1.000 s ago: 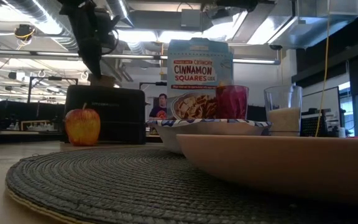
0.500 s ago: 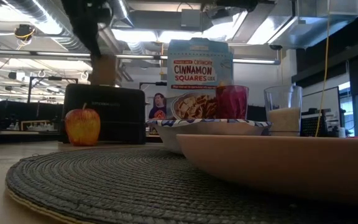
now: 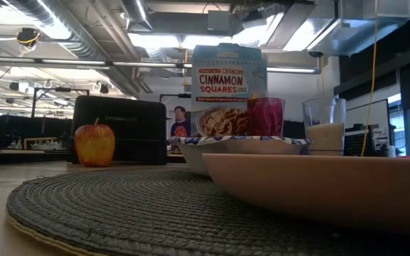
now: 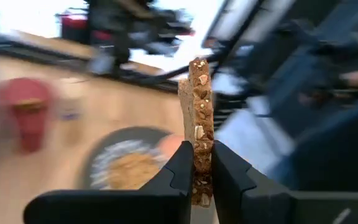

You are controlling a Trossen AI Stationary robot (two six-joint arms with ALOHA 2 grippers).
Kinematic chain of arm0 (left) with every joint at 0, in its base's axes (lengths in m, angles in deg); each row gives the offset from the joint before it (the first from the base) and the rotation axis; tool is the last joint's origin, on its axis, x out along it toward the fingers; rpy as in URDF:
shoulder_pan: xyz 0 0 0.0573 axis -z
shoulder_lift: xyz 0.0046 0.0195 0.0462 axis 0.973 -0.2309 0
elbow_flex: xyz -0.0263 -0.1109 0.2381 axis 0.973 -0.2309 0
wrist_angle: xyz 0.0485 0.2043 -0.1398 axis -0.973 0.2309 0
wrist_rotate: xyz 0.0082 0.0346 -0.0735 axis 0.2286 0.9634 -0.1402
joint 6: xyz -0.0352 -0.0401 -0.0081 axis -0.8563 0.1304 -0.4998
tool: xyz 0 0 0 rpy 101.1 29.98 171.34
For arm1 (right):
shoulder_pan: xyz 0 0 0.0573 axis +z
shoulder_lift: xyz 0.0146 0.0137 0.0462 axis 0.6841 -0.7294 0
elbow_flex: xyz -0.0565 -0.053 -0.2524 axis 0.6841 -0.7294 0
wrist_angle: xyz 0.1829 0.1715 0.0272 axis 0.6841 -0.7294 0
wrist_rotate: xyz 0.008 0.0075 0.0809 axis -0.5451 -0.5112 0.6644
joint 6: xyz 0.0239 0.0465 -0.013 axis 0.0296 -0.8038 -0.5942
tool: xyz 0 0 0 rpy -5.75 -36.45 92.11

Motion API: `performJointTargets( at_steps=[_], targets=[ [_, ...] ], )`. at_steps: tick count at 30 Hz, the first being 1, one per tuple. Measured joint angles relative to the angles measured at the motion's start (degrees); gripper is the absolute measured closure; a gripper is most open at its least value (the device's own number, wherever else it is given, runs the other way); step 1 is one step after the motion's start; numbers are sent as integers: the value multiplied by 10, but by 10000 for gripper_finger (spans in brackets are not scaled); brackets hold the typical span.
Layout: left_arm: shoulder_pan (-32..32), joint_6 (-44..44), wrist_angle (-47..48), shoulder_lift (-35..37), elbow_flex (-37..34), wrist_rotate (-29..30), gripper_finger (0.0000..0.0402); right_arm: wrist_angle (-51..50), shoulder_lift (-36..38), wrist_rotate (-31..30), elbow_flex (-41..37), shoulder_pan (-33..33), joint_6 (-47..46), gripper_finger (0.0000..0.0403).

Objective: Arrange a breakfast setting
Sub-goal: Put the bread on the pink plate

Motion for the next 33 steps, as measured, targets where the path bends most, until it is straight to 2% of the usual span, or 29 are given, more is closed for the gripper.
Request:
performJointTargets(
  at_steps=[7, 11, 14, 17, 19, 22, 27, 33],
  targets=[
    [137, -91, -75, -57, -43, 45, 375, -35, 35, -25, 22, 0, 10, 155],
    [187, -130, -157, -106, -47, 90, 375, -91, 55, 4, 25, 0, -16, 155],
    [209, -166, -233, -142, -47, 87, 375, -141, 69, 30, 25, 0, -36, 155],
    [220, -210, -281, -180, -47, 58, 375, -173, 83, 47, 25, 0, -51, 155],
    [226, -242, -291, -205, -47, 53, 375, -182, 92, 62, 25, 0, -60, 155],
    [243, -284, -303, -232, -47, 77, 375, -199, 109, 81, 25, 0, -71, 155],
    [292, -303, -307, -260, -47, 111, 375, -213, 143, 80, 25, 0, -66, 155],
    [342, -340, -326, -302, -47, 114, 375, -218, 163, 64, 25, 0, -16, 155]
  ],
)
